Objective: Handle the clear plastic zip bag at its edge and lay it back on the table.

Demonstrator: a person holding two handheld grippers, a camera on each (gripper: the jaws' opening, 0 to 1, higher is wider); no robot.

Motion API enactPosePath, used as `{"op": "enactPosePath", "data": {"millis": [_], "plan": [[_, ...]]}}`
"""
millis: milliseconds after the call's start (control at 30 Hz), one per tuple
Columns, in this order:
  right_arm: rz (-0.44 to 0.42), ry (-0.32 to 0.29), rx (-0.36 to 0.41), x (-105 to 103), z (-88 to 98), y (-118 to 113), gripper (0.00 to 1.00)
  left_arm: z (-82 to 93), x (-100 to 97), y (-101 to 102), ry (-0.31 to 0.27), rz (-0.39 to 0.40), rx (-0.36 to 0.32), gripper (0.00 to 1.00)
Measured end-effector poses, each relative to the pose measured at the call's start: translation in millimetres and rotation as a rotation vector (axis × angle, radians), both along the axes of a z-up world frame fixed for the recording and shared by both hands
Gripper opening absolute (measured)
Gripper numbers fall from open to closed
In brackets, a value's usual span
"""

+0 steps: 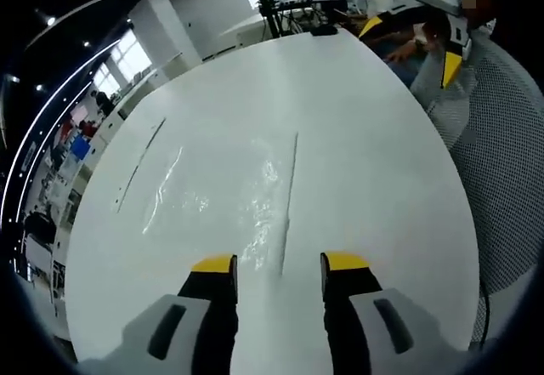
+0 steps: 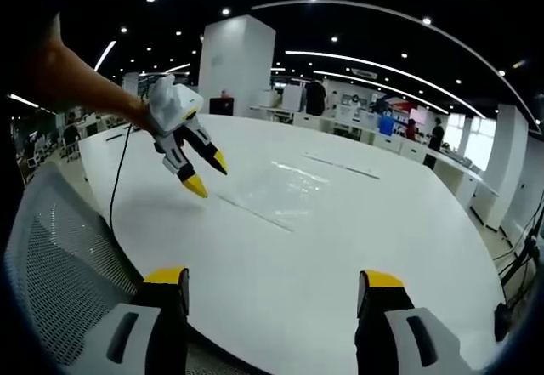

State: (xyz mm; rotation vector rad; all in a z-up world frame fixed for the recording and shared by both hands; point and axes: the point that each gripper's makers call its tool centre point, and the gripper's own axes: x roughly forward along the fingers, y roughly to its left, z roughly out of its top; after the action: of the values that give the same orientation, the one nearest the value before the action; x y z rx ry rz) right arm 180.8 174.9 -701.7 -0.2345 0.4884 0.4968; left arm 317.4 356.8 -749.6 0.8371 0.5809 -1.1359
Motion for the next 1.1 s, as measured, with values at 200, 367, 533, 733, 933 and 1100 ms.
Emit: {"op": "enactPosePath", "data": {"millis": [200, 367, 533, 733, 933, 1100], "plan": [[-0.002, 0.003, -0.003, 0, -0.9, 0, 0.80, -4.4, 8.7, -1, -0.008, -0.003, 0.023, 0.31], [-0.001, 0.006, -0.010, 0, -1.9, -1, 0.79, -7.9, 12.7, -2, 0.011, 0.011, 0.032, 0.28], [-0.003, 0.009, -0.011, 0, -2.5, -1, 0.78, -12.0, 16.4, -5, 0.024, 0.036, 0.034, 0.23], [-0.004, 0.011, -0.011, -1, -2.9, -2, 0.77, -15.3, 21.3, -5, 0.045, 0.053, 0.047, 0.14], [-0.004, 0.014, -0.016, -1, -3.2, -2, 0.76, -23.1, 18.0, -11, 0.098, 0.027, 0.054, 0.15], [-0.008, 0.016, -0.017, -1, -3.2, -3, 0.76, -24.1, 18.5, -16, 0.138, 0.025, 0.051, 0.09]]}}
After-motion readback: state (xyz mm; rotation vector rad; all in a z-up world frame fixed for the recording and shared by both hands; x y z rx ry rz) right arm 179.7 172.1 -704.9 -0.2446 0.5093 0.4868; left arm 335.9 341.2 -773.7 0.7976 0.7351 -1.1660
